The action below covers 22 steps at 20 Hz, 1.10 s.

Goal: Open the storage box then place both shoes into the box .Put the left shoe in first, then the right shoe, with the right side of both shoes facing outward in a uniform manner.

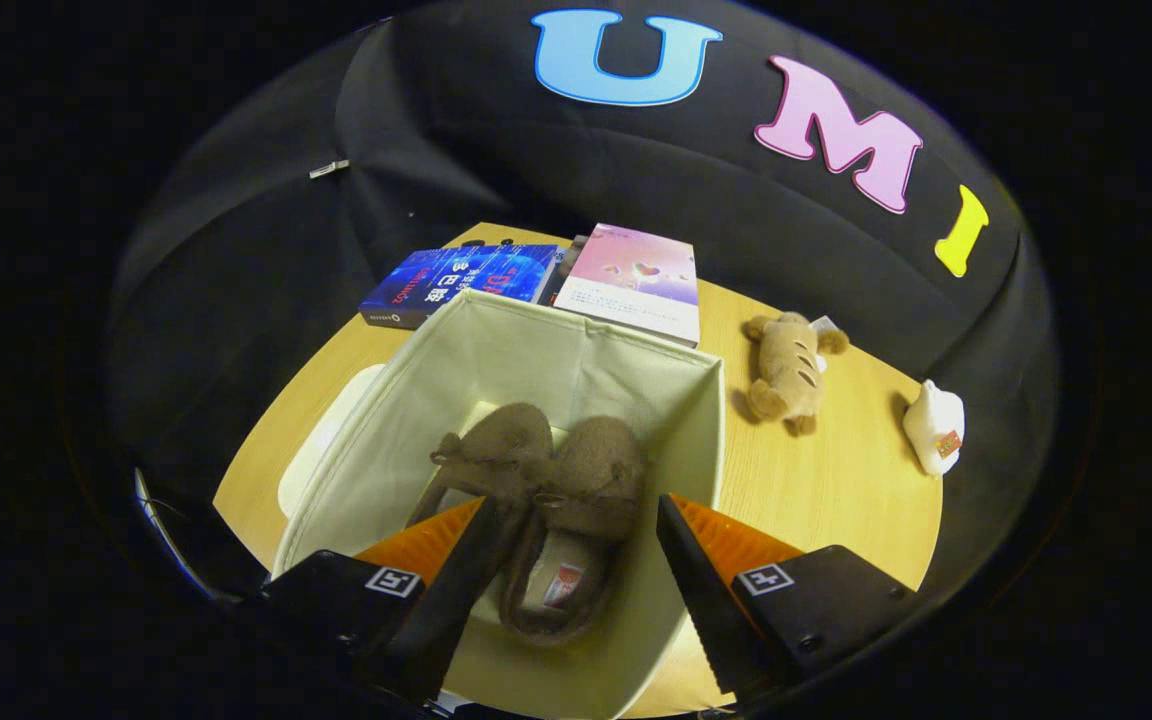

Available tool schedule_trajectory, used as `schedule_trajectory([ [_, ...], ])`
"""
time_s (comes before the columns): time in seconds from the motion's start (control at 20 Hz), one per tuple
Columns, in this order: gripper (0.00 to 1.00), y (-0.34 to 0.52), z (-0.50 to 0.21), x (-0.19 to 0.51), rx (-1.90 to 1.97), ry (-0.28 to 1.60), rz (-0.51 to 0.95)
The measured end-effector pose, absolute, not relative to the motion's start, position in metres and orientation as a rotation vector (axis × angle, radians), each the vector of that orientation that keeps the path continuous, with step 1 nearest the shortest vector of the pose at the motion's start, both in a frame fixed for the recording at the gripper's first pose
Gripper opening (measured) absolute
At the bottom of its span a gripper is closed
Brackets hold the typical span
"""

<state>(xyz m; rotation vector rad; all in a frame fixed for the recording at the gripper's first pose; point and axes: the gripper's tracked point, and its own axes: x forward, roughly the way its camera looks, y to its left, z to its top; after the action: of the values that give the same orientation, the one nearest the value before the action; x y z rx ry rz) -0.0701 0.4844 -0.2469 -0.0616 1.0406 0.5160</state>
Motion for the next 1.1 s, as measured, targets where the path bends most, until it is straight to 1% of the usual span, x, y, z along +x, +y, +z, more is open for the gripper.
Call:
schedule_trajectory([
  [0.25, 0.98, 0.464, -0.225, -0.059, -0.027, 0.944, 0.523],
  [0.5, 0.98, 0.426, -0.183, -0.033, 0.067, 0.772, 0.531],
  [0.8, 0.98, 0.321, -0.152, 0.016, 0.079, 0.603, 0.412],
  [1.1, 0.97, 0.22, -0.119, 0.029, 0.093, 0.457, 0.296],
])
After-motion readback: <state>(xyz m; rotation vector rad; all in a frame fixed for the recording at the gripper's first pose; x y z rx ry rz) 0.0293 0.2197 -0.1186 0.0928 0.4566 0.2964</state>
